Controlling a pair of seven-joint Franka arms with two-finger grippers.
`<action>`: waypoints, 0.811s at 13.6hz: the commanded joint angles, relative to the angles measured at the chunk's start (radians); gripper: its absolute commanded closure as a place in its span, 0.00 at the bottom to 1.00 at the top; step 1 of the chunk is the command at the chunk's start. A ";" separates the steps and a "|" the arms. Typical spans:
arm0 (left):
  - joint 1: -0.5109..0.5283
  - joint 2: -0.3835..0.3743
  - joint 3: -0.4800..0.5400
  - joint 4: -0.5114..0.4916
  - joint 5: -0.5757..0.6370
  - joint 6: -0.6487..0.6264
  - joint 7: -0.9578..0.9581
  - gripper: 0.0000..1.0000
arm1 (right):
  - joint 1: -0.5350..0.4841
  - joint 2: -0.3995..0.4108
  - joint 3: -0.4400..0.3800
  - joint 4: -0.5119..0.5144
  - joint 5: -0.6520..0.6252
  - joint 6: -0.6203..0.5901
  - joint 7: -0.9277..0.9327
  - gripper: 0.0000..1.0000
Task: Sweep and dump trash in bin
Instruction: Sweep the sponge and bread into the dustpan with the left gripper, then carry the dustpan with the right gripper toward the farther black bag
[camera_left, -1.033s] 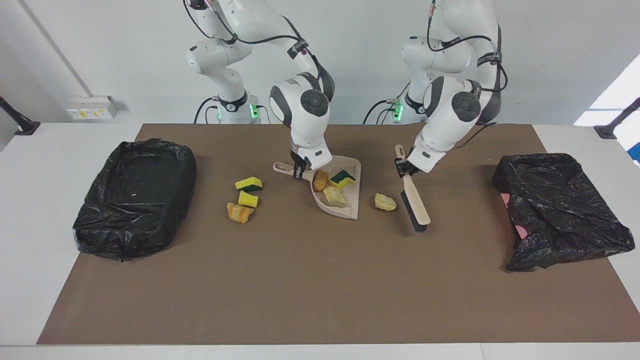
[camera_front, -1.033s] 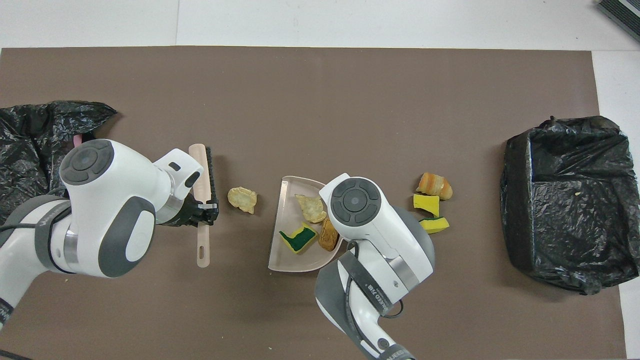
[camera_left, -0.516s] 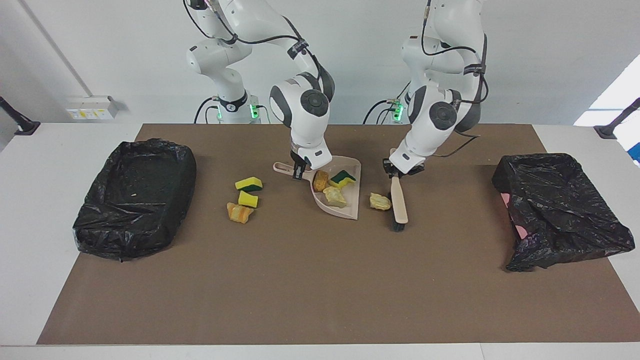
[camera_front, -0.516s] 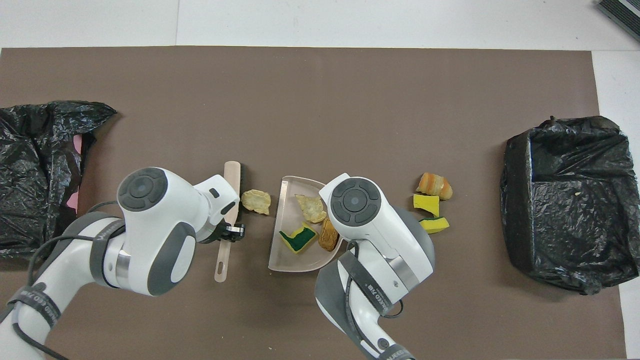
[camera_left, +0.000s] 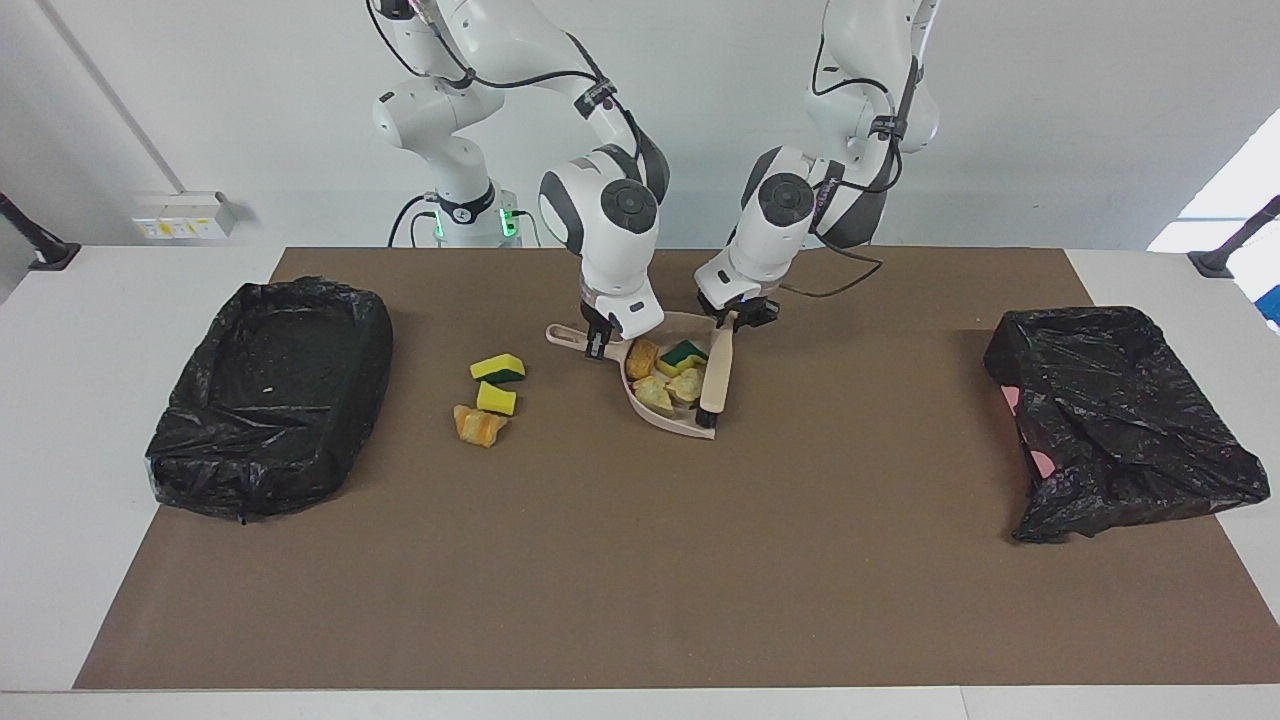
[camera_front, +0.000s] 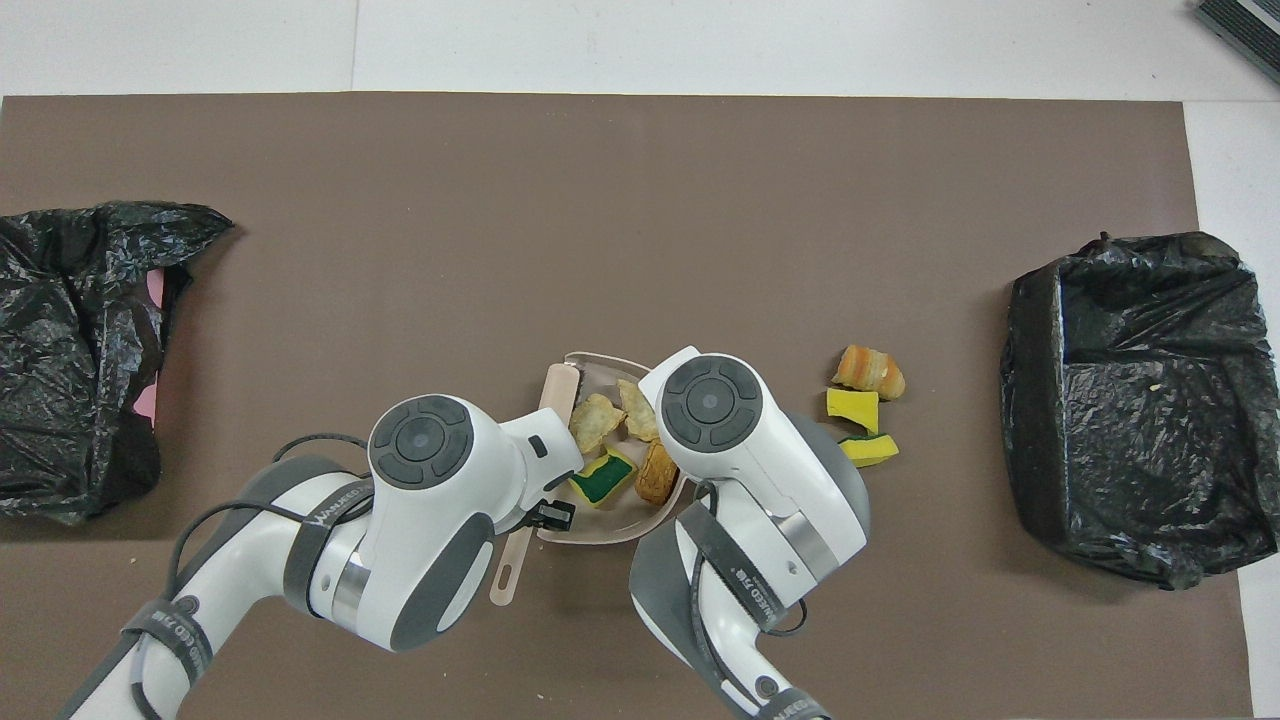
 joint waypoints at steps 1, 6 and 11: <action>0.070 -0.017 0.008 -0.008 -0.012 -0.018 0.039 1.00 | -0.009 -0.021 0.002 -0.024 -0.014 -0.019 0.007 1.00; 0.220 -0.023 0.013 0.023 0.000 -0.072 0.089 1.00 | -0.084 -0.097 0.000 -0.023 -0.014 -0.038 -0.028 1.00; 0.181 -0.040 0.005 0.002 0.054 -0.070 -0.068 1.00 | -0.280 -0.262 -0.003 -0.013 0.000 -0.086 -0.186 1.00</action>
